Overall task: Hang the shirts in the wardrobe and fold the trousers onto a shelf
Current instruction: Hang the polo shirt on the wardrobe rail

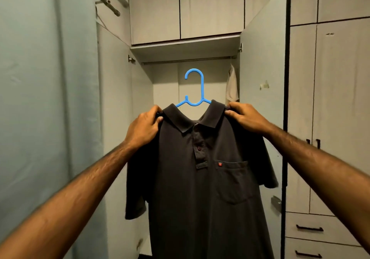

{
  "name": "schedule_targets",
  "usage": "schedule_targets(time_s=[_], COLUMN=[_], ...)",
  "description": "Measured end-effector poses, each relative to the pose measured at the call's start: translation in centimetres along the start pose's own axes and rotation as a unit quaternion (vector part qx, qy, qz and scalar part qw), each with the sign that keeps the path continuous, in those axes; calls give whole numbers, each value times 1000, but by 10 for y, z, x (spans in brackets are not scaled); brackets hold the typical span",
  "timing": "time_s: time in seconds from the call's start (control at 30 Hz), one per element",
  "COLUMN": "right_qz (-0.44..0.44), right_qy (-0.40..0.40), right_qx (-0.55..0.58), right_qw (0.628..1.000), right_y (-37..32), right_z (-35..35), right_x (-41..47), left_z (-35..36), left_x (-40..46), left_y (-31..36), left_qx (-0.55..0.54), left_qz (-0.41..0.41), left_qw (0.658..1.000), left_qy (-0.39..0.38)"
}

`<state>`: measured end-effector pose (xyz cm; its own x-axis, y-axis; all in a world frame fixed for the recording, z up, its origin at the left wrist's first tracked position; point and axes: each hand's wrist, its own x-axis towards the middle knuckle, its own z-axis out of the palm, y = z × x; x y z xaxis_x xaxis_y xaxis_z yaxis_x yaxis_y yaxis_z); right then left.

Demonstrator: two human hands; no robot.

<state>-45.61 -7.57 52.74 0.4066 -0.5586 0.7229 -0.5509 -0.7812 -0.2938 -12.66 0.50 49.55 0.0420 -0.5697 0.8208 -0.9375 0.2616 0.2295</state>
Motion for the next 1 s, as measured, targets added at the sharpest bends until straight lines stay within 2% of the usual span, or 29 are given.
schedule_targets(time_s=[0.23,0.37,0.7,1.0], right_qz=[12,17,52,89], right_qy=[18,2,-29,-29], right_qx=[-36,-64,-41,-1], right_qw=[999,998,997,996], right_y=[77,129,264,341], right_z=[43,60,139,172], right_x=[54,80,106,130], left_z=[92,144,300,376], left_x=[71,100,104,126], left_y=[-48,-63,-102,-112], left_qx=[-34,-53,-61,-32], left_qz=[25,39,-15,-36], left_qw=[999,998,998,999], left_qy=[7,10,-10,-24])
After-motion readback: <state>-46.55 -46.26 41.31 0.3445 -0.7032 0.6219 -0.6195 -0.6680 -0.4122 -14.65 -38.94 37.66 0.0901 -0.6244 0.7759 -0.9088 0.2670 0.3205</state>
